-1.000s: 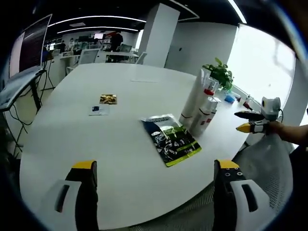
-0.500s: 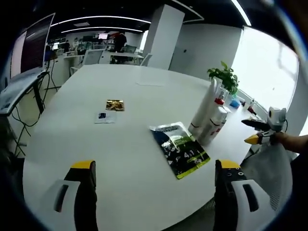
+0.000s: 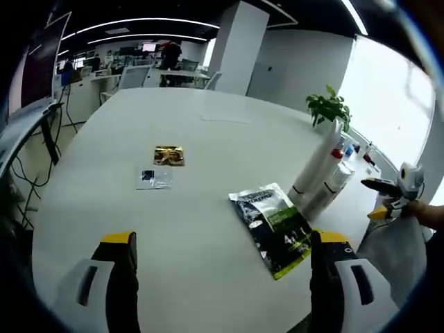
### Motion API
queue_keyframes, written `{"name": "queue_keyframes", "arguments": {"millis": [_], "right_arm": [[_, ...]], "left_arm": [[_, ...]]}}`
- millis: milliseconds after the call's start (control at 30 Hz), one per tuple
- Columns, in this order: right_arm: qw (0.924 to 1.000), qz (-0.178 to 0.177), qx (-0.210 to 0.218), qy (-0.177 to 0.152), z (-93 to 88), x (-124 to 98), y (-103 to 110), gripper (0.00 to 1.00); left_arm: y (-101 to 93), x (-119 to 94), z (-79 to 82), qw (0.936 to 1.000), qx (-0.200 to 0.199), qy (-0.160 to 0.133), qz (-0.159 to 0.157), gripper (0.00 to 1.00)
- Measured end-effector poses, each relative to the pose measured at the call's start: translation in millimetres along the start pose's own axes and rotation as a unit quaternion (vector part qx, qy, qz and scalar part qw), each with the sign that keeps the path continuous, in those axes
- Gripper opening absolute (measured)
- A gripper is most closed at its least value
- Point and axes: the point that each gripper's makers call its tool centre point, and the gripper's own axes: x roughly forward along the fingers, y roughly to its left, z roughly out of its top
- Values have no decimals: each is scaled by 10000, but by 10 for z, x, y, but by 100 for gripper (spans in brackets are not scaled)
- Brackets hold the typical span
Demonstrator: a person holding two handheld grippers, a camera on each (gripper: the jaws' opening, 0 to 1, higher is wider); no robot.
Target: Arrange the skincare products in the storage area until every visible bottle or jar stands upright without overlapping.
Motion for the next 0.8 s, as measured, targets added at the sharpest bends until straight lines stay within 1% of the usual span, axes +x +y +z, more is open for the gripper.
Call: {"name": "queue_keyframes", "arguments": {"millis": [33, 133, 200, 233, 300, 333, 433, 567, 700, 733, 800], "right_arm": [[10000, -7, -1, 8, -1, -1, -1, 99], [10000, -7, -4, 37, -15, 2, -3, 98], [10000, 9, -8, 91, -39, 9, -2, 98], [9999, 0, -24, 103, -45, 11, -6, 97], [9999, 25, 6, 123, -54, 15, 1, 97], [9999, 34, 17, 138, -60, 16, 4, 97], [9999, 59, 32, 139, -63, 16, 16, 97], [9998, 75, 15, 189, -81, 23, 18, 96], [9997, 73, 24, 217, -89, 24, 17, 96], [9997, 85, 41, 226, -95, 27, 20, 96], [9997, 87, 26, 247, -104, 27, 21, 95]], "left_arm": [[36, 39, 8, 9999, -30, 64, 73, 97], [127, 110, 4, 9997, -69, 193, 160, 96], [160, 165, 22, 9990, -207, 285, 270, 95], [196, 185, 6, 9982, -258, 409, 362, 93], [290, 247, -9, 9971, -218, 571, 460, 91], [304, 269, -13, 9966, -214, 629, 491, 91], [387, 365, 28, 9957, -256, 710, 543, 90], [417, 410, 81, 9950, -308, 723, 618, 88], [592, 517, 110, 9938, -327, 844, 648, 85], [569, 518, 115, 9937, -326, 849, 652, 84], [585, 550, 128, 9932, -324, 879, 697, 85]]}}
